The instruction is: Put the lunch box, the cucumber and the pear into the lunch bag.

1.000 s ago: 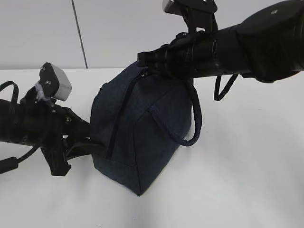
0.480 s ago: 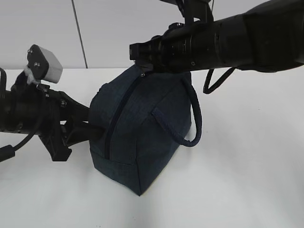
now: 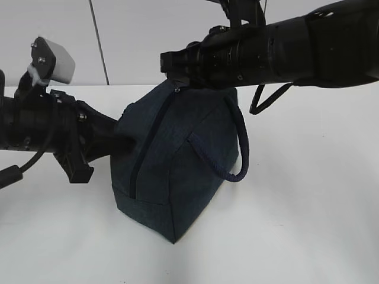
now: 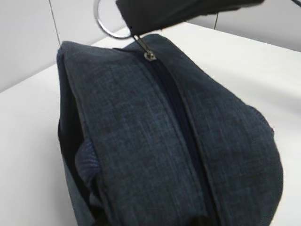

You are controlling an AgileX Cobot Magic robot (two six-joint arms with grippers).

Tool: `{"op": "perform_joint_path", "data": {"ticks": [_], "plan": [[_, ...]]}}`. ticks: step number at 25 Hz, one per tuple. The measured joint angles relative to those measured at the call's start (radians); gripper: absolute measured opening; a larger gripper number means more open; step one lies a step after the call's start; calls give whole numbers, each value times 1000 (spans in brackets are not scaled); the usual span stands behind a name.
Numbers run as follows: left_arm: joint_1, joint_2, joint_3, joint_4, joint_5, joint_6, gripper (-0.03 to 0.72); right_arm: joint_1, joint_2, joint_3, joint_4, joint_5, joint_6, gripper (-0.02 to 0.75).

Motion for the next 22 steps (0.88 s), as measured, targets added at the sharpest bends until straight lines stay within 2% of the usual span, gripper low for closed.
{"op": "perform_joint_path", "data": {"ticks": [3,5,13,22], "plan": [[0,0,-1,-6,-2,0,71,0,0,0,2,0,-2,0],[0,0,-1,-6,-2,0,30,0,0,0,11,0,-2,0],[0,0,-3,-8,-4,0,4,0,0,0,190,-124,-75,0],[0,0,-3,6,-2,0,3,-63,55,-52,215,-162,-57,0]]}}
